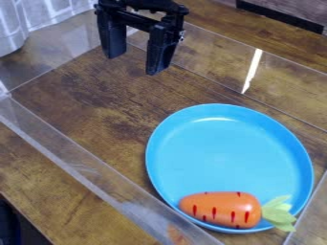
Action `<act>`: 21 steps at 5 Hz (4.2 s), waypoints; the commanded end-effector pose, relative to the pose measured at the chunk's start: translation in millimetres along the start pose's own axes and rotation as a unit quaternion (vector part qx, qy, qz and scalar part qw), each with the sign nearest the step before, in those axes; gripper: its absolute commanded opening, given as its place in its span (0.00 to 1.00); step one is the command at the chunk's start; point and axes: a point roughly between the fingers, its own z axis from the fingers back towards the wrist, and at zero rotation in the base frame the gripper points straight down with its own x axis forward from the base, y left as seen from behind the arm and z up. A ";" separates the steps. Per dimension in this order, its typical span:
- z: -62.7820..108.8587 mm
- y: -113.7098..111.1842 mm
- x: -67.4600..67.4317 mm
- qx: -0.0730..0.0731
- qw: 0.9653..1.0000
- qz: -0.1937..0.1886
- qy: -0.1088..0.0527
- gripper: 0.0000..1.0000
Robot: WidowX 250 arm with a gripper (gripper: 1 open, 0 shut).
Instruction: Remove the carrot from inside the blue tray and put it on the table
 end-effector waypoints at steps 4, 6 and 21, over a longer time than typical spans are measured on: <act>-31.7 -54.2 -13.4 0.006 0.986 -0.166 0.014 1.00; -60.4 -105.5 -26.7 0.024 0.947 -0.321 0.018 1.00; -128.1 -131.8 -19.4 -0.006 0.917 -0.397 0.042 0.00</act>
